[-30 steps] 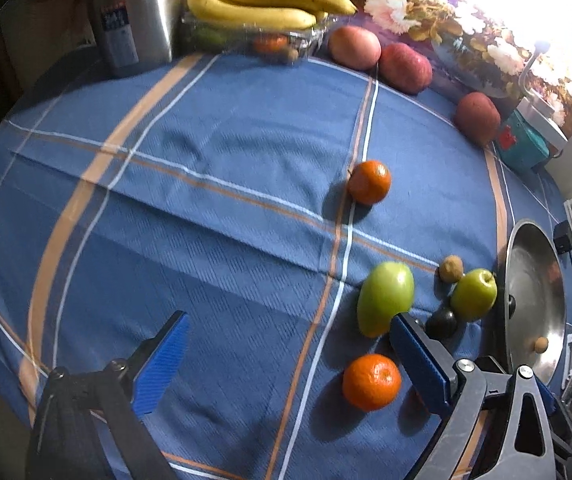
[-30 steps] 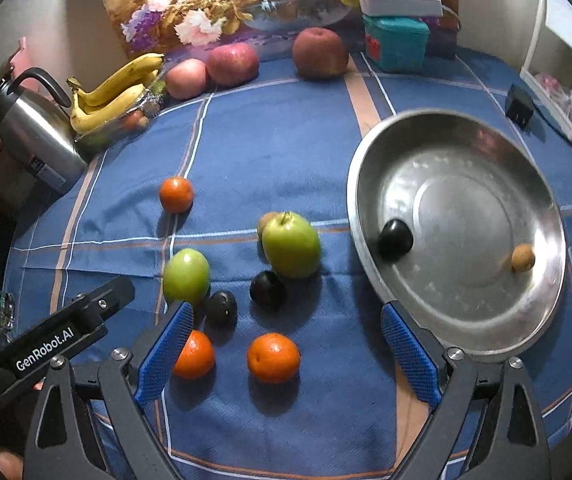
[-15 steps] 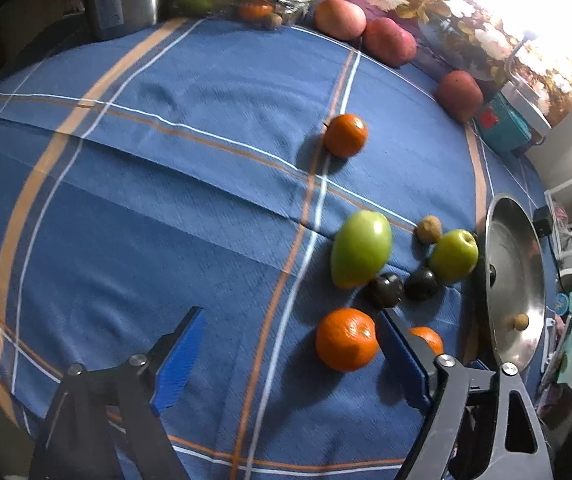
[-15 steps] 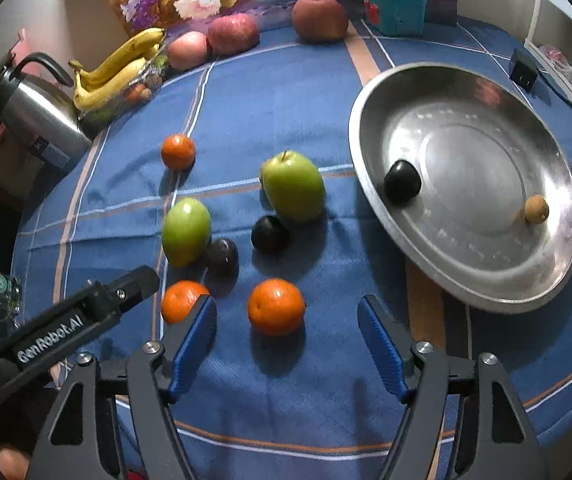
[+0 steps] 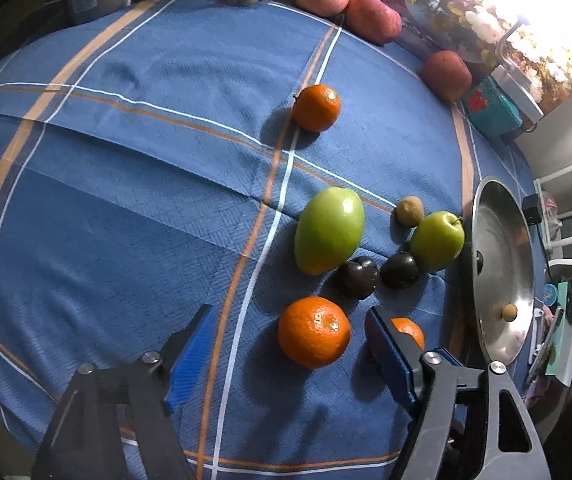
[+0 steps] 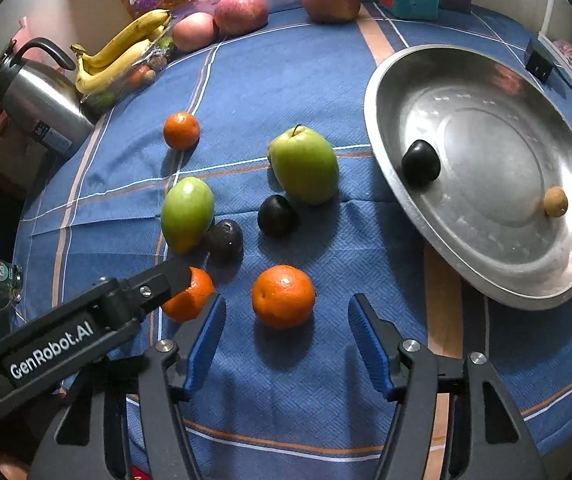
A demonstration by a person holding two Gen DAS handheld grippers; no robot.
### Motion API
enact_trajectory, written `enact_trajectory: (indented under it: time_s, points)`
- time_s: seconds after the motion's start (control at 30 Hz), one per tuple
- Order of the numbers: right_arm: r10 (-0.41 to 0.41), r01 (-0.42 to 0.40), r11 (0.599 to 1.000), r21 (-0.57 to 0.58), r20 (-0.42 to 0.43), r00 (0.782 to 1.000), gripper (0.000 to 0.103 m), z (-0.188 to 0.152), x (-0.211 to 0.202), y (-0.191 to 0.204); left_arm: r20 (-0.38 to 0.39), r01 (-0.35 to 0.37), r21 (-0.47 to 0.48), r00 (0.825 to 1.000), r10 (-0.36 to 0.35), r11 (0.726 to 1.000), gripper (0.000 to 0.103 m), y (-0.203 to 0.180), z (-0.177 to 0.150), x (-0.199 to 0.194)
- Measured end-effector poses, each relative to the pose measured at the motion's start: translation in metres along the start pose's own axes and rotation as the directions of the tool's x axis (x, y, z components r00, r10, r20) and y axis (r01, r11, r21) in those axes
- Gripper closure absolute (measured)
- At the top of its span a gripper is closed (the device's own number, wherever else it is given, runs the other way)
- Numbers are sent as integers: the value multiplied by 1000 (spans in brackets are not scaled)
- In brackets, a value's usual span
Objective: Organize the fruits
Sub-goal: 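Move both open grippers back toward the remaining fruits, then grasp an orange with the right gripper while the left gripper grasps another orange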
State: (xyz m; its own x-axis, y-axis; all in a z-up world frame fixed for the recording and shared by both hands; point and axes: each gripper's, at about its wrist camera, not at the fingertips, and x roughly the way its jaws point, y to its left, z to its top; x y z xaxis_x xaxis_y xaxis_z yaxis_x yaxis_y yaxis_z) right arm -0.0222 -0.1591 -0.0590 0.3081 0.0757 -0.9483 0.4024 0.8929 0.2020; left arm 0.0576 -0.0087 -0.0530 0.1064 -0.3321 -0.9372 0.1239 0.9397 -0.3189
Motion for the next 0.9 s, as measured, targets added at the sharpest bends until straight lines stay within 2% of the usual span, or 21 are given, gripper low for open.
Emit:
enact_trajectory:
  time_s: [0.47, 0.67, 0.77, 0.9]
  points:
    - [6, -6, 1000, -6, -24, 1000, 39, 7, 17, 6, -22, -25, -18, 999, 25, 1000, 30, -6, 11, 19]
    - [11, -11, 1000, 17, -31, 999, 39, 9, 20, -3, -37, 31, -14, 999, -31, 999, 49, -9, 8, 19]
    - [13, -13, 1000, 16, -32, 999, 48, 9, 20, -5, -52, 71, -15, 996, -71, 997, 62, -15, 6, 21]
    - [23, -22, 1000, 12, -39, 999, 62, 7, 20, -5, -46, 76, -10, 996, -77, 997, 62, -20, 6, 21]
